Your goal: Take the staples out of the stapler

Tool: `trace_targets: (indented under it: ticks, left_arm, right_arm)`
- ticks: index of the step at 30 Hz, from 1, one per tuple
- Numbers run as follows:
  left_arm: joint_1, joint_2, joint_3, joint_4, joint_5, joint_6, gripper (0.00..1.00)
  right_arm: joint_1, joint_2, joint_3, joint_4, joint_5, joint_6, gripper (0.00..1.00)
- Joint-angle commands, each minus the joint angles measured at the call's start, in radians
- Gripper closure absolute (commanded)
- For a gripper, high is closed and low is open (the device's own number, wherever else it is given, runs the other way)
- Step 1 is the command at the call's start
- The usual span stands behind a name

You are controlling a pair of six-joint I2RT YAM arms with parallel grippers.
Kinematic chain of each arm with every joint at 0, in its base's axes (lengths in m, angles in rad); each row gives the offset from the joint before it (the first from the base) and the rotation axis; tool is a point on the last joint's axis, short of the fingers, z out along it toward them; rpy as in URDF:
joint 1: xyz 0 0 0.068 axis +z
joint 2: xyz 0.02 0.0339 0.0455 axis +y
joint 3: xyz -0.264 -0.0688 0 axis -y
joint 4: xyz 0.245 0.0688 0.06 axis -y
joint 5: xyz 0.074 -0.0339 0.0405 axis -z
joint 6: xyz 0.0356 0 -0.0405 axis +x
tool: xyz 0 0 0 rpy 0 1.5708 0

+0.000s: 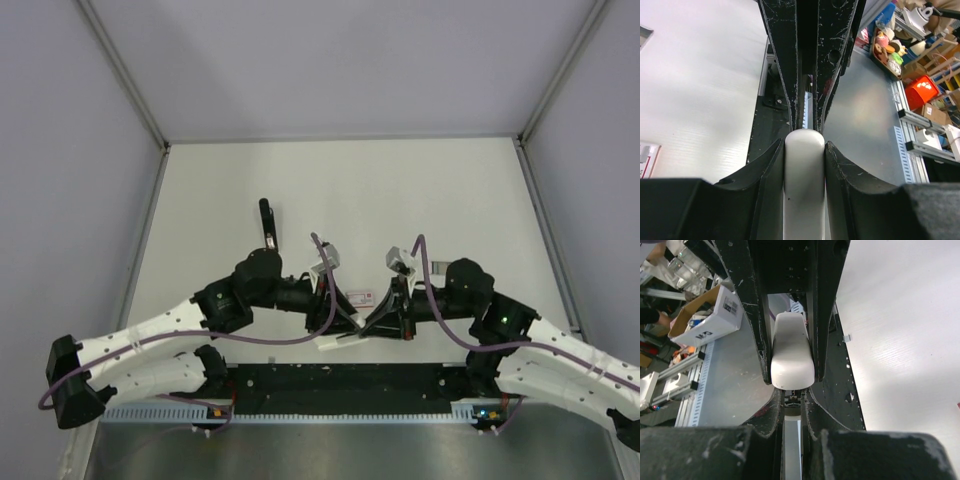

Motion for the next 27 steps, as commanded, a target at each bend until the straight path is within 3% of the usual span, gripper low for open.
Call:
trace_targets:
  ticks: [1,7,27]
  left_arm:
    - [0.012,-0.035,0.012,0.334,-0.253,-0.004,1.0]
    - [0.012,-0.017,0.021,0.37,-0.325,-0.009,1.0]
    - [0.025,-0.04,0.008,0.383,-0.542,0.016,1.0]
  right_arm:
    - [0.019,-0.002,-0.065,0.101,-0.053,0.104,1.0]
    - [0.024,-0.005,-0.121,0.207,-0.043,0.164,1.0]
    - [0.05,-0.023,-0.199,0.331,-0.014,0.232,1.0]
